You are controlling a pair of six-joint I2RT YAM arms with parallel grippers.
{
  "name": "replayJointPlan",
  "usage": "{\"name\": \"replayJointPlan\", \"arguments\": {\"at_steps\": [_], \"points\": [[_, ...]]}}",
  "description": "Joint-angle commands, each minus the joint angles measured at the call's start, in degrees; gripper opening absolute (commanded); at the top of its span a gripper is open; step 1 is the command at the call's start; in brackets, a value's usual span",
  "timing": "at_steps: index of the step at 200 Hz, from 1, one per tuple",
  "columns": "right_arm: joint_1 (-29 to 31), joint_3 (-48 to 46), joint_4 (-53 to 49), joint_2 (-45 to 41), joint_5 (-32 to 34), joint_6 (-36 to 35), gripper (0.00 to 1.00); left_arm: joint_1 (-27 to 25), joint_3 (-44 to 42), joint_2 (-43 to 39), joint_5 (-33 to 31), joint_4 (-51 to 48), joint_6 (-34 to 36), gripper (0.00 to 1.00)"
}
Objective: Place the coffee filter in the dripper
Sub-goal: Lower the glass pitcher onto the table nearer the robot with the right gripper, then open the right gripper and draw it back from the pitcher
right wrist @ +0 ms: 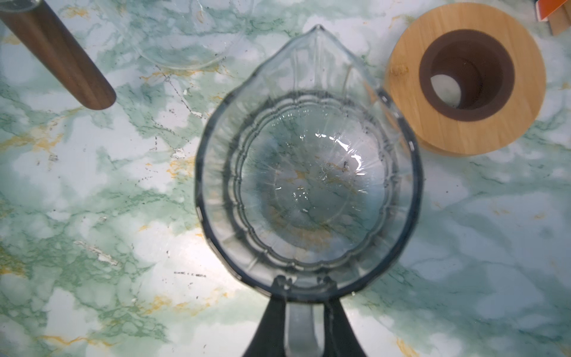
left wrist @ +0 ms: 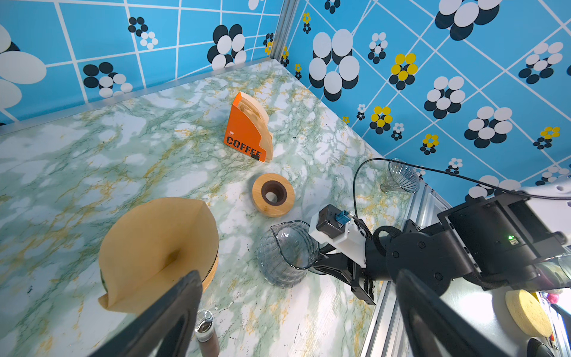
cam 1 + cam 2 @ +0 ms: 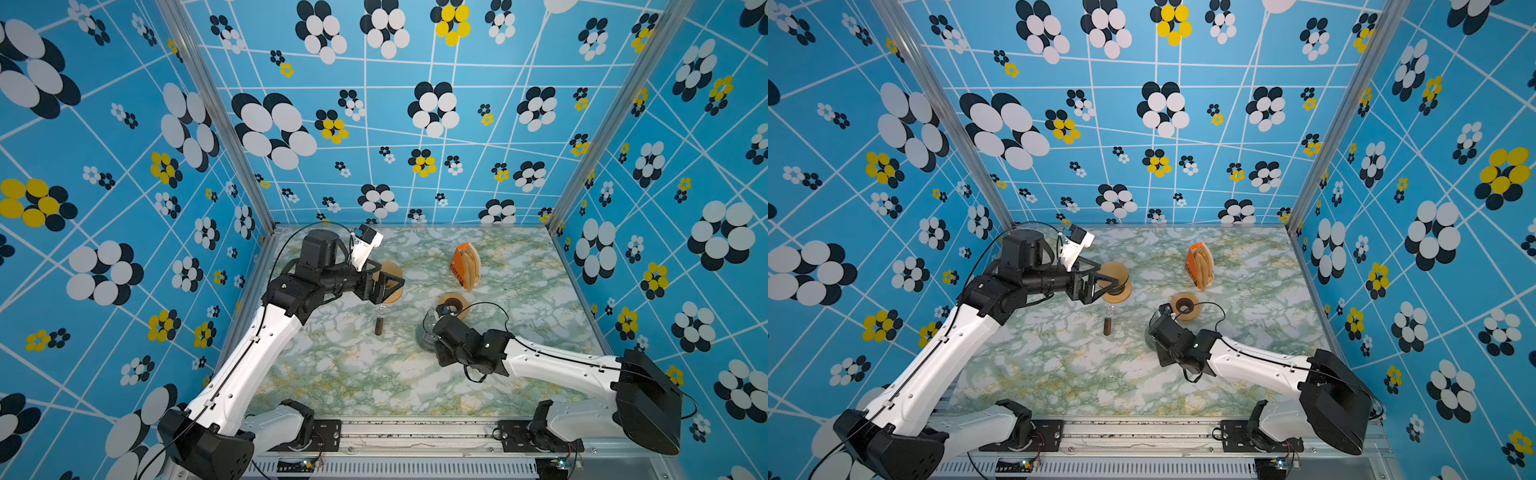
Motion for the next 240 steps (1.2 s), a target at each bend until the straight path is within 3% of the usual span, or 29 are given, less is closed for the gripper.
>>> {"name": "replayJointPlan", "arguments": {"at_steps": [1, 57, 101, 127, 176, 240], "points": [[0.5, 0.1, 0.9, 0.2, 0.6, 1.1, 0.26, -0.4, 1.3, -0.2, -0.4, -0.2, 0.7, 0.99], [0.5, -0.1, 0.4, -5.6, -1.8, 1.6, 0.48, -0.4, 1.2, -0.8, -0.2, 0.2, 0.5, 0.99], [-1.6, 0.2, -1.7, -13.0, -3.9, 0.8, 0.54, -0.5, 0.8, -1.0, 1.3, 1.3, -0.6, 0.99], [-8.0, 0.1, -0.7, -16.2, -10.8, 1.4, 0.57, -0.6, 0.8, -0.7, 1.3, 1.3, -0.5, 0.99], [-26.4, -4.0, 7.2, -14.6, -33.0, 4.5, 0.60, -1.5, 1.1, -0.5, 0.5, 0.5, 0.0, 0.99], [-42.4, -10.6, 18.0, -7.9, -47.2, 8.5, 0.60, -1.8, 1.3, -0.6, 0.4, 0.1, 0.3, 0.99]]}}
